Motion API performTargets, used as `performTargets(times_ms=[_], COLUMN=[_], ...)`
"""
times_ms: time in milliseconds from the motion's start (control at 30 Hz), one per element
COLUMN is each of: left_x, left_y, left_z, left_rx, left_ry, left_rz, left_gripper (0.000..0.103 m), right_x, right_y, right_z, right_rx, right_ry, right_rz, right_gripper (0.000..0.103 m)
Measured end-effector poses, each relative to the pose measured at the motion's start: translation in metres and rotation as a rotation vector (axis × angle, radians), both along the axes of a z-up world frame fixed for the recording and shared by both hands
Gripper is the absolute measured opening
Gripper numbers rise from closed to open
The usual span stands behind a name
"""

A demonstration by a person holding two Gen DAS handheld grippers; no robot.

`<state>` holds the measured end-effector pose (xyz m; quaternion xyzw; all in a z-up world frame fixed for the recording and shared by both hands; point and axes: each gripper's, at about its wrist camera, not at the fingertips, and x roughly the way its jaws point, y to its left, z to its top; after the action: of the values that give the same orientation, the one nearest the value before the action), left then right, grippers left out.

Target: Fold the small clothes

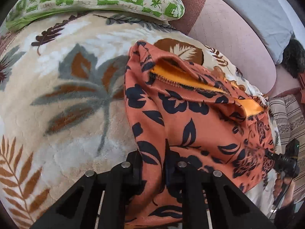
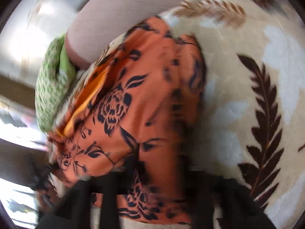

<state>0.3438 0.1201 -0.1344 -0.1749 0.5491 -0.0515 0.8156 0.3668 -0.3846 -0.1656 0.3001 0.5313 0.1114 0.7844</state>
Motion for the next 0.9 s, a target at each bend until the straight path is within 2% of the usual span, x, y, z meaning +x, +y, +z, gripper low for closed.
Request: performTargets(times_ms=[67,167,267,367,433,467,500,533,567,600,633,667,700,767,833,900], left_x=[-0.005,-0.025,-0.065,-0.111,-0.15,-0.16,-0.177,-0.186,-0.193,-0.202,-0.209,-0.213,-0.216,-0.217,-0.214,-0.203], left_y=[0.0,0.0,-0.007,0.001,0.007,0.008,0.011,0.013,0.016,0.023,0.027,0.03,0.032,0.035,0.033,0.028], left_z=[0.016,0.055,0.096,0.114,0.103,0.091,0.065,0.042,0.022,0.004,0.007,0.014,0.027,0.053,0.072,0.082], left_rx=[0.007,-0.016,0.017,-0.026,-0.022,-0.028,-0.036,-0.033,-0.013,-0.008,-0.03,-0.021,0.037,0.075,0.096,0.098], left_ry=[-0.024,-0.099,-0.174,-0.184,-0.158,-0.124,-0.061,-0.005,0.055,0.075,0.029,0.011,-0.006,-0.107,-0.171,-0.201], left_rz=[-0.001,-0.002,-0.03,-0.035,-0.031,-0.034,-0.048,-0.049,-0.036,-0.011,-0.001,0.01,0.036,0.04,0.007,-0.058], left_gripper=[0.015,0.015,0.015,0.016,0.018,0.021,0.024,0.031,0.033,0.035,0.036,0.042,0.044,0.06,0.066,0.066], right_x=[-0.004,-0.016,-0.039,-0.085,-0.115,-0.133,-0.147,-0.166,-0.175,-0.184,-0.194,-0.201,-0.205,-0.208,-0.207,-0.199], right_y=[0.002,0.005,0.008,0.002,0.002,0.002,0.0,-0.002,-0.004,-0.006,-0.008,-0.01,-0.014,-0.02,-0.018,-0.006], right_z=[0.015,0.058,0.1,0.127,0.126,0.115,0.098,0.068,0.045,0.019,0.005,0.012,0.021,0.045,0.07,0.088], right_rx=[-0.01,0.019,0.019,0.014,0.011,0.014,0.016,-0.002,-0.026,-0.079,-0.142,-0.135,-0.148,-0.161,-0.205,-0.209], right_ry=[-0.02,-0.087,-0.147,-0.178,-0.176,-0.152,-0.117,-0.048,0.013,0.097,0.121,0.058,0.039,-0.046,-0.125,-0.178], right_rz=[0.017,0.037,0.065,0.083,0.085,0.086,0.085,0.083,0.083,0.084,0.075,0.058,0.024,-0.037,-0.054,0.004], right_gripper=[0.021,0.019,0.018,0.018,0.018,0.018,0.021,0.025,0.028,0.042,0.055,0.055,0.055,0.056,0.06,0.062])
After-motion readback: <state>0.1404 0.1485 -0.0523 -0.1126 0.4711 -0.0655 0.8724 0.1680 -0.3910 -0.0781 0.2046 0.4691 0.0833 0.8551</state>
